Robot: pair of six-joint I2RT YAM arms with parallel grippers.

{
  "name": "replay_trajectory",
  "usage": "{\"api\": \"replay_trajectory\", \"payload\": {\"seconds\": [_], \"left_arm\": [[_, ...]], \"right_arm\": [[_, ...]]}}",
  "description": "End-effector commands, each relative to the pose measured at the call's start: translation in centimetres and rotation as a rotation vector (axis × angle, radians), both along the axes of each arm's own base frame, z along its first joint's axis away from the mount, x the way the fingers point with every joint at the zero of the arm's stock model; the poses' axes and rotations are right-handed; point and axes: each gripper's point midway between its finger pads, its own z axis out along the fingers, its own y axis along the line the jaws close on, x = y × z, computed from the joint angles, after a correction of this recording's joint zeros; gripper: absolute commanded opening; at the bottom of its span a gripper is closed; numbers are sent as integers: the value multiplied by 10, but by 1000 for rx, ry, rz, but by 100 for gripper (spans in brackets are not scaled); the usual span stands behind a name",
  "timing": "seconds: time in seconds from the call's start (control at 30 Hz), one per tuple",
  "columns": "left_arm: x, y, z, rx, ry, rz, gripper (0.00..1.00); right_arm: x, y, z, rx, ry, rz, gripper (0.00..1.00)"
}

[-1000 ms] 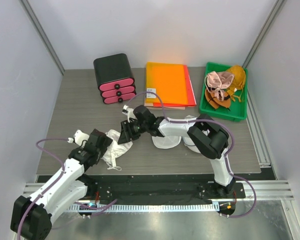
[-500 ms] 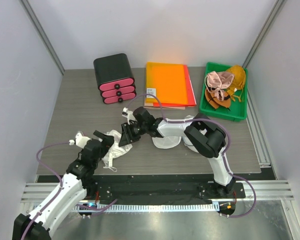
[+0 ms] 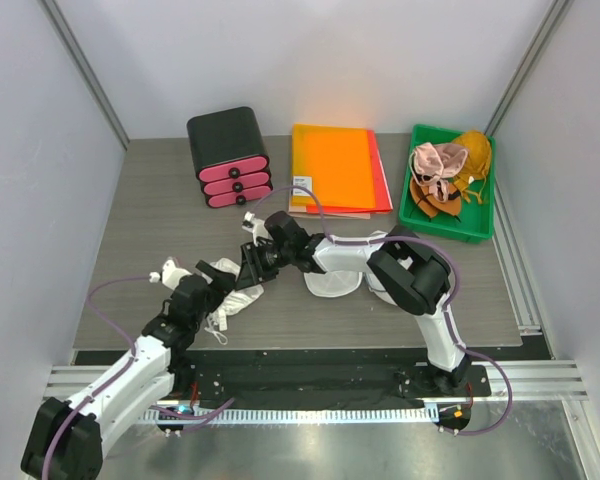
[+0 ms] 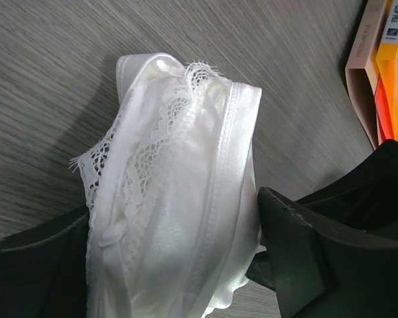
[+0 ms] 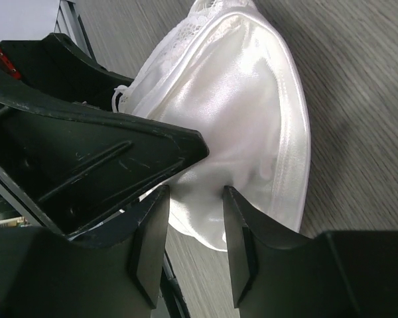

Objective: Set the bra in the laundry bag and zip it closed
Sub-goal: Pick up the bra from the center of the board.

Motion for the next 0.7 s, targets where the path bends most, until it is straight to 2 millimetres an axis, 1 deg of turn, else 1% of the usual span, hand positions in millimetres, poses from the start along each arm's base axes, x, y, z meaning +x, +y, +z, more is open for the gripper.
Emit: {"api": "replay_trajectory", "payload": {"seconds": [0.0, 0.03, 0.07, 0.1, 0.13, 0.17, 0.2, 0.23, 0.27, 0.3, 0.33, 0.37, 0.4, 0.43, 0.47, 0.5, 0.53, 0.57, 0.6, 0.63, 0.67], "left_arm": [[16, -12, 31, -58, -117, -28, 75], [16, -11, 33, -53, -125, -25, 71], [16, -10, 33, -51, -128, -24, 68], [16, -11, 34, -52, -132, -26, 66], [15, -10, 34, -51, -134, -26, 61], [15, -11, 35, -49, -137, -31, 59], [15, -11, 35, -49, -139, -35, 53], [16, -11, 37, -50, -146, -39, 50], [16, -14, 39, -50, -152, -57, 47], [16, -16, 40, -52, -157, -65, 42], [18, -18, 44, -58, -173, -77, 39], [18, -22, 47, -63, -177, -99, 37], [19, -24, 50, -55, -186, -117, 29], [20, -27, 55, -57, -202, -133, 25], [21, -32, 59, -58, -210, -161, 23], [22, -34, 62, -41, -218, -182, 19], [23, -37, 66, -35, -229, -204, 17], [25, -42, 75, -33, -248, -234, 16], [23, -51, 79, -43, -257, -292, 13], [24, -58, 88, -36, -296, -342, 12], [24, -64, 96, -46, -318, -376, 11]], "right_arm": [[7, 11, 21, 58, -33, 4, 46], [9, 5, 17, 31, -28, -12, 50], [13, 0, 21, 21, -41, -40, 51], [22, -9, 22, 14, -42, -66, 52], [24, -17, 22, -1, -37, -77, 54], [26, -27, 28, -4, -39, -92, 56], [29, -34, 29, -13, -42, -104, 57], [38, -48, 29, -29, -31, -130, 60], [38, -56, 37, -23, -37, -138, 62], [38, -62, 41, -21, -43, -133, 64], [41, -73, 43, -31, -42, -143, 68], [41, -77, 45, -31, -53, -137, 70], [39, -84, 54, -34, -79, -129, 72], [38, -91, 54, -47, -78, -129, 75], [37, -96, 55, -52, -80, -127, 77], [35, -99, 65, -37, -96, -125, 79], [30, -101, 69, -23, -92, -103, 83], [28, -106, 71, -16, -87, -97, 85], [25, -108, 73, -6, -91, -86, 88], [18, -111, 80, 17, -104, -54, 93], [16, -113, 83, 26, -114, -43, 96]]}}
